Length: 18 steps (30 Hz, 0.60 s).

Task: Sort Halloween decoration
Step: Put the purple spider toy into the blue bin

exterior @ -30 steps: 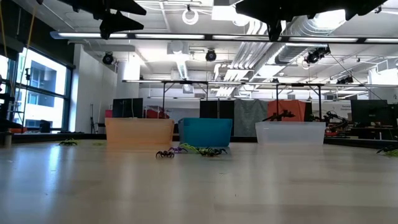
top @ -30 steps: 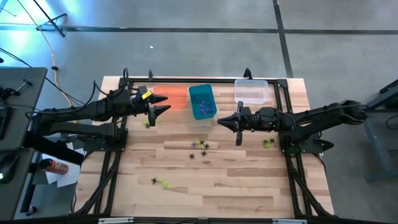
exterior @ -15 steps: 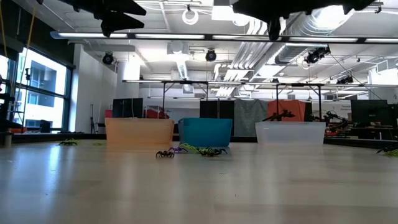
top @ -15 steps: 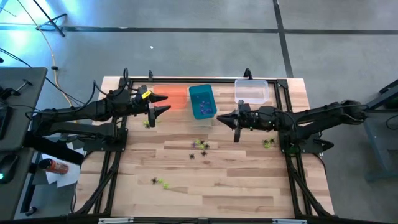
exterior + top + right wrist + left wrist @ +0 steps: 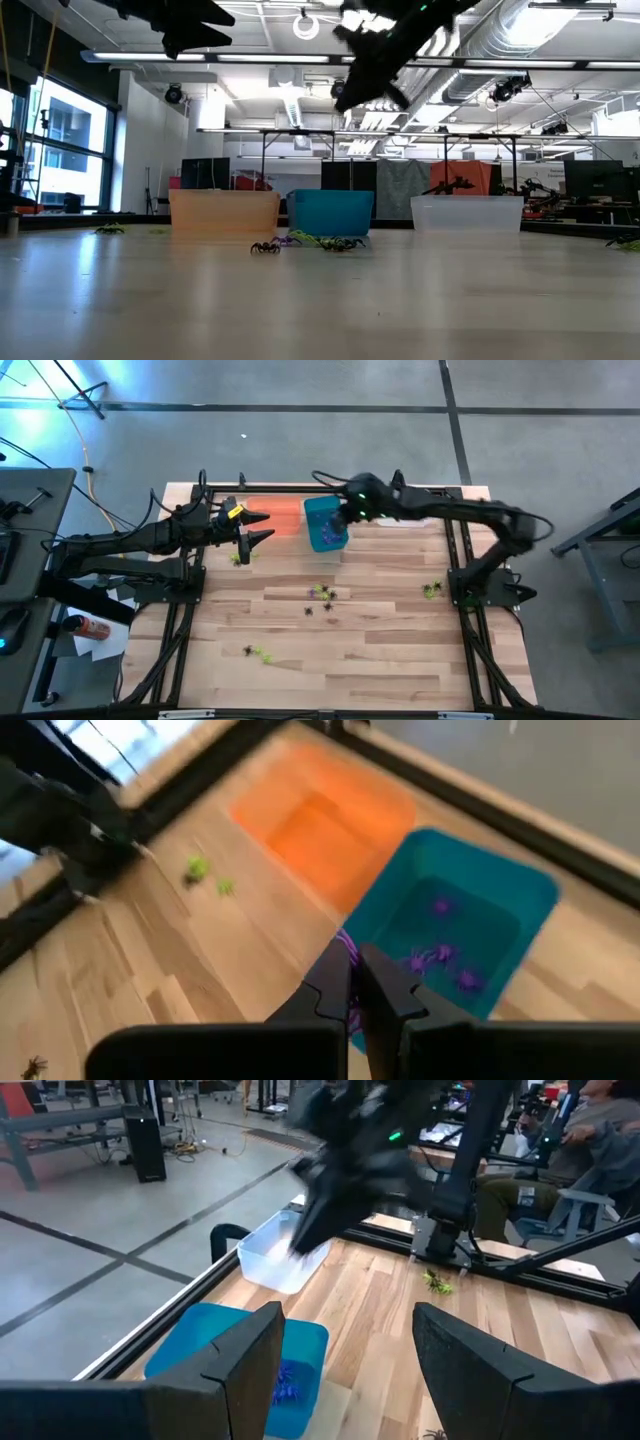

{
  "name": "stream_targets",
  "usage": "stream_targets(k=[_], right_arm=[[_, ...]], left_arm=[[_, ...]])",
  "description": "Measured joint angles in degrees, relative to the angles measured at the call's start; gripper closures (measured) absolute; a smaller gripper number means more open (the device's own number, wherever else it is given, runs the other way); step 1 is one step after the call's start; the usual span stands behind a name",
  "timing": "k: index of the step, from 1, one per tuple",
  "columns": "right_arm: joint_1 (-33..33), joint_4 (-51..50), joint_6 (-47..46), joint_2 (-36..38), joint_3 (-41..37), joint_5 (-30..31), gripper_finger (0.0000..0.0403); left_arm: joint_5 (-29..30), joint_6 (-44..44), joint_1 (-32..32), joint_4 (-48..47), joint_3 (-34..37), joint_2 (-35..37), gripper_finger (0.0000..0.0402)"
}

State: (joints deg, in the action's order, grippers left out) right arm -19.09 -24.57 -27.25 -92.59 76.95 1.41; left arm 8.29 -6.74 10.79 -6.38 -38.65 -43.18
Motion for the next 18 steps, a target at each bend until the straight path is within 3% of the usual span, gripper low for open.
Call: stream_targets(k=[7,13,18], right_arm=[[-4.6,-8.5,-4.4,-17.0,14.2,-6.6,0.0402],[-5.3,-20.4,-3.7,-29.3,26.4,-5.1,0.0402],[-4.1,-22.1,-4.0,-35.6,32.2,-5.2,0.0402]], left_arm=[[0.0,-0.1,0.0,-0.2,0.0,0.0,0.0190],[0.0,-0.1,0.0,-0.3,0.0,0.0,0.0190],[0.0,-0.1,0.0,-0.3,0.0,0.0,0.0190]])
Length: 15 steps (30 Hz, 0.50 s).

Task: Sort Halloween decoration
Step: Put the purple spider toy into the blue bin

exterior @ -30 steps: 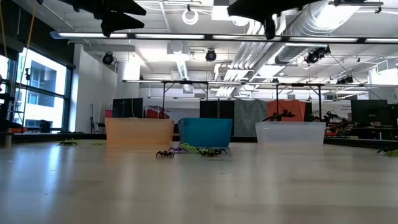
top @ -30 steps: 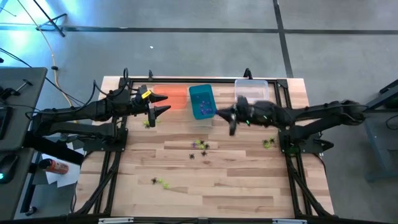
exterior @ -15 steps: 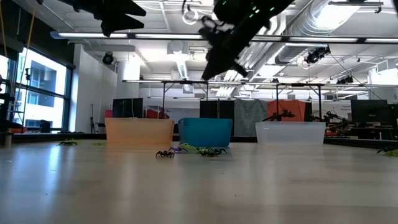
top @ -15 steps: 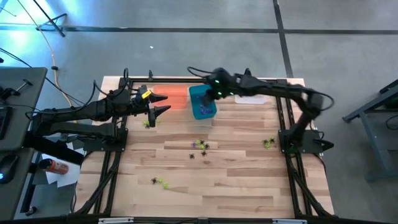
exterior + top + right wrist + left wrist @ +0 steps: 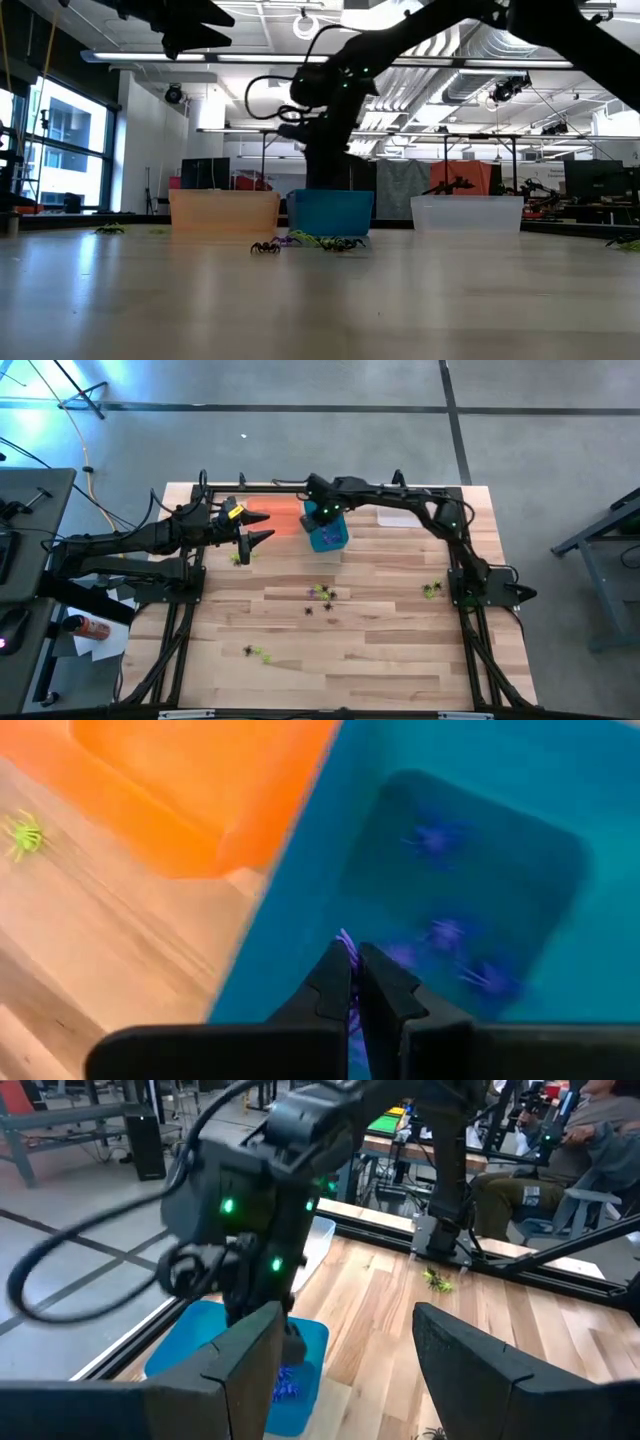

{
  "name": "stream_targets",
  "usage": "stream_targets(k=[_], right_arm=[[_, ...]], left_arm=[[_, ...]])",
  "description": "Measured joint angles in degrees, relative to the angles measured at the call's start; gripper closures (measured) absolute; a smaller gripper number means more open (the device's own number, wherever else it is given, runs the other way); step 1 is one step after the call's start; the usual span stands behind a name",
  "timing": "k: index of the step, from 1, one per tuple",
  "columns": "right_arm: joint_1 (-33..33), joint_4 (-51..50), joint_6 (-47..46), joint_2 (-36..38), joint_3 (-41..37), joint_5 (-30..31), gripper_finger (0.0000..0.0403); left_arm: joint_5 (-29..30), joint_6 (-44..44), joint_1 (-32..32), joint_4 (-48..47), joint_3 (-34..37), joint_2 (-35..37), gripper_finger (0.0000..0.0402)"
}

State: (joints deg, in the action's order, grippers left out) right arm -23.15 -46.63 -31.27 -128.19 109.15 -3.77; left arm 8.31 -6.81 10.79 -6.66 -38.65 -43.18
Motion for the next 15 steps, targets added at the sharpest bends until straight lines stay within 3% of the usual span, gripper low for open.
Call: stream_targets(k=[15], right_arm=[[1.5,0.9,-4.7,-6.7,1.5,7.1,0.0402]], left_arm=[[0.0,0.0,0.0,-3.4,0.0,0.0,0.0190]])
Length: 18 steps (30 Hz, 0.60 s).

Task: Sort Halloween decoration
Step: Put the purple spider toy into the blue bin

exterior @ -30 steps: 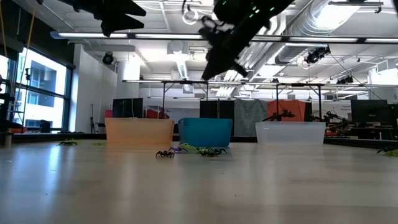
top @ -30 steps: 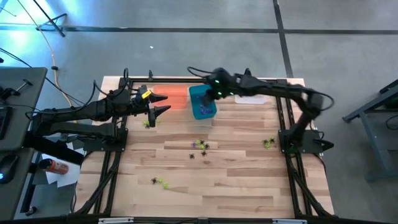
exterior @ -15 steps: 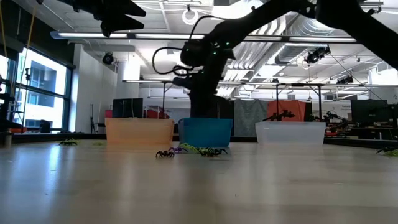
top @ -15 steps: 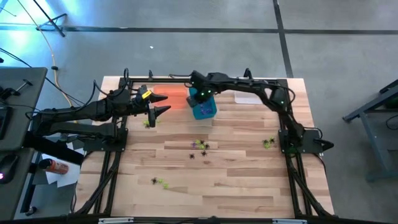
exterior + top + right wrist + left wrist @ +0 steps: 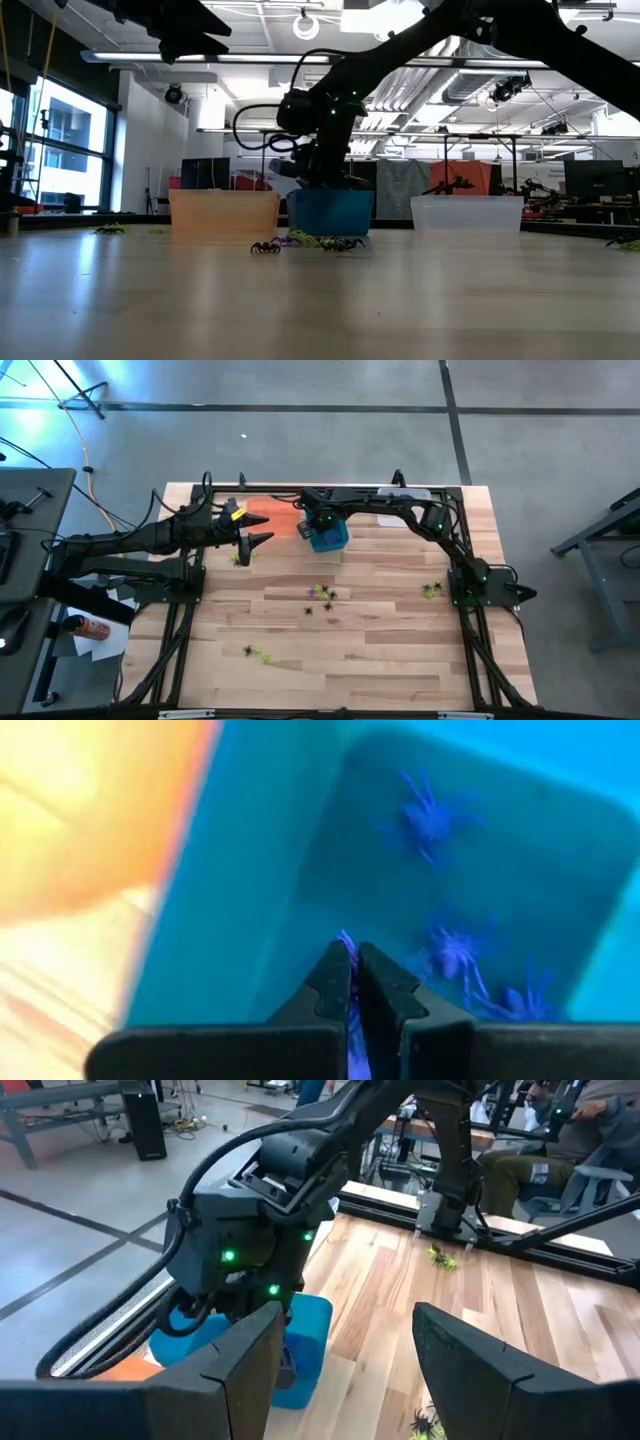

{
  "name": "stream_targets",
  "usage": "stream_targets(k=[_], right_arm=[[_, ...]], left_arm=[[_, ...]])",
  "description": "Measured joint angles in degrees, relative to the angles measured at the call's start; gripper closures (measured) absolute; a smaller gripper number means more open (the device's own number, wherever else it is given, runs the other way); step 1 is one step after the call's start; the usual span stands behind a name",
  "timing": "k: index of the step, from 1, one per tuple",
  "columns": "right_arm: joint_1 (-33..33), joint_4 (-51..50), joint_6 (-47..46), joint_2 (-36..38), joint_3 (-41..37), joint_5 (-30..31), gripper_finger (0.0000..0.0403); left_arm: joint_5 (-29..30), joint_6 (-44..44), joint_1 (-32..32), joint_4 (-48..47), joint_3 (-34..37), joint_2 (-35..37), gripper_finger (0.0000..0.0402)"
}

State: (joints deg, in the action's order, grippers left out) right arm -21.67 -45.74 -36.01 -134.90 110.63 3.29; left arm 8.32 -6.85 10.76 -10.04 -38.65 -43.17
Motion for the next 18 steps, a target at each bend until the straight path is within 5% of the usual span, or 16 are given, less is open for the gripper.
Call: stream_targets(k=[10,18], right_arm=[[0.1,-0.9,-3.9,0.0,0.0,1.3,0.0395],[0.3,-1.2,-4.1,0.0,0.0,1.7,0.0285]], left_arm=[[0.0,0.0,0.0,0.0,0.0,0.0,0.0190],[0.0,0.0,0.0,0.0,0.0,0.0,0.0190]])
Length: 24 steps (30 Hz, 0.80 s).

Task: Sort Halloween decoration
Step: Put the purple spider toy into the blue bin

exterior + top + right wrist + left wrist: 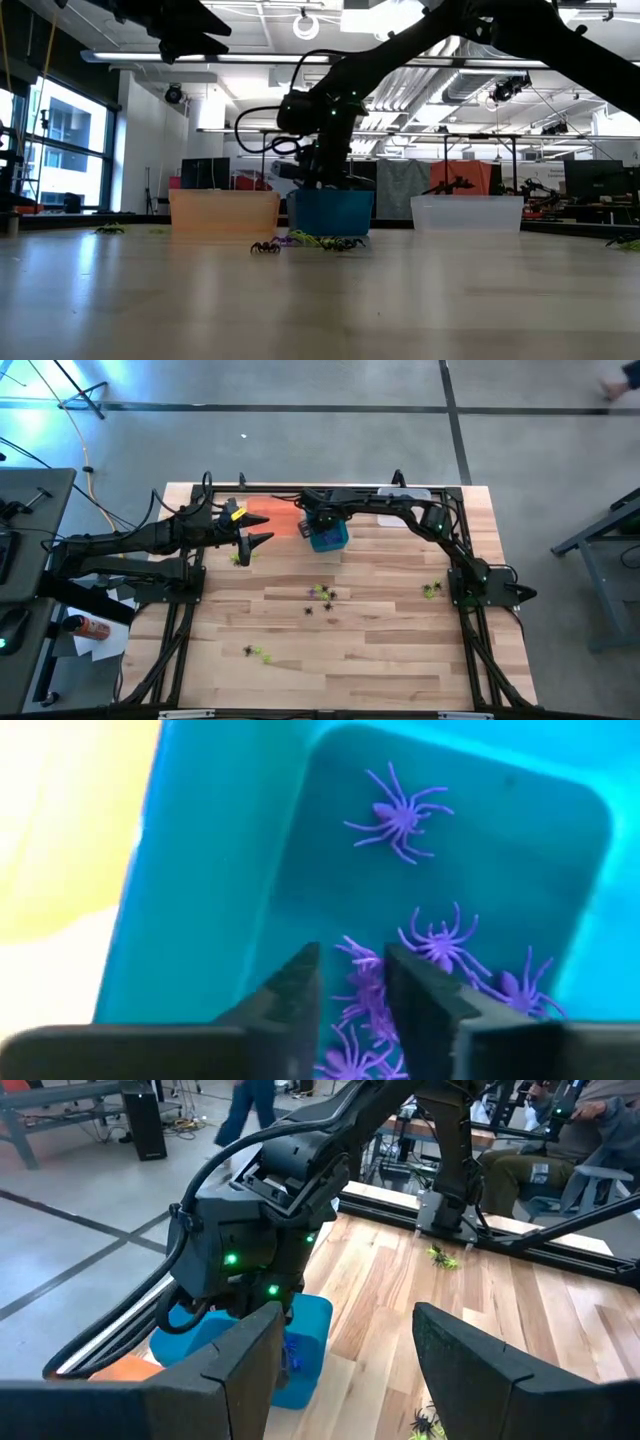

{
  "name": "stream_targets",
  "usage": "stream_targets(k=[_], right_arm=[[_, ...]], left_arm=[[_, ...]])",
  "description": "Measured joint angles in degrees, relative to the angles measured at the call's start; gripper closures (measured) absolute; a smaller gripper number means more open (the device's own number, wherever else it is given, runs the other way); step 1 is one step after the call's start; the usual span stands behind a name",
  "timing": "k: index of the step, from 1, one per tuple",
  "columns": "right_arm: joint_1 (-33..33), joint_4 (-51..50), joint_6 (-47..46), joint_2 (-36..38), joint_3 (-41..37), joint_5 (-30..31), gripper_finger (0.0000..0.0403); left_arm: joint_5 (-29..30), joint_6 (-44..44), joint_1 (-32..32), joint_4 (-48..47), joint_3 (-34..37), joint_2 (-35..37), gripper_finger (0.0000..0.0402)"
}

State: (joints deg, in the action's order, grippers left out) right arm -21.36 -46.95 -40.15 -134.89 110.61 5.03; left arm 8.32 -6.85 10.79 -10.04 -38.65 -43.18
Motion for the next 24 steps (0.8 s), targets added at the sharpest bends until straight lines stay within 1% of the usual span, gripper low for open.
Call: stream_targets(k=[4,7,10,17,21,24], right_arm=[[0.5,0.0,0.1,0.0,0.0,0.4,0.0239],[0.8,-0.1,0.1,0.1,0.0,0.0,0.0223],[0.9,-0.6,0.6,0.3,0.5,-0.5,0.0218],[0.7,-2.6,3.2,0.4,6.2,1.0,0.0217],[0.3,-7.2,7.6,0.4,10.0,2.0,0.0217],[0.3,-12.6,11.9,0.4,13.8,3.7,0.0217]], left_arm=[[0.0,0.0,0.0,0.0,0.0,0.0,0.0190],[0.0,0.0,0.0,0.0,0.0,0.0,0.0190],[0.0,0.0,0.0,0.0,0.0,0.0,0.0190],[0.0,0.0,0.0,0.0,0.0,0.0,0.0190],[0.0,-0.5,0.0,0.0,0.0,0.0,0.0190],[0.0,-0.5,0.0,0.0,0.0,0.0,0.0190]])
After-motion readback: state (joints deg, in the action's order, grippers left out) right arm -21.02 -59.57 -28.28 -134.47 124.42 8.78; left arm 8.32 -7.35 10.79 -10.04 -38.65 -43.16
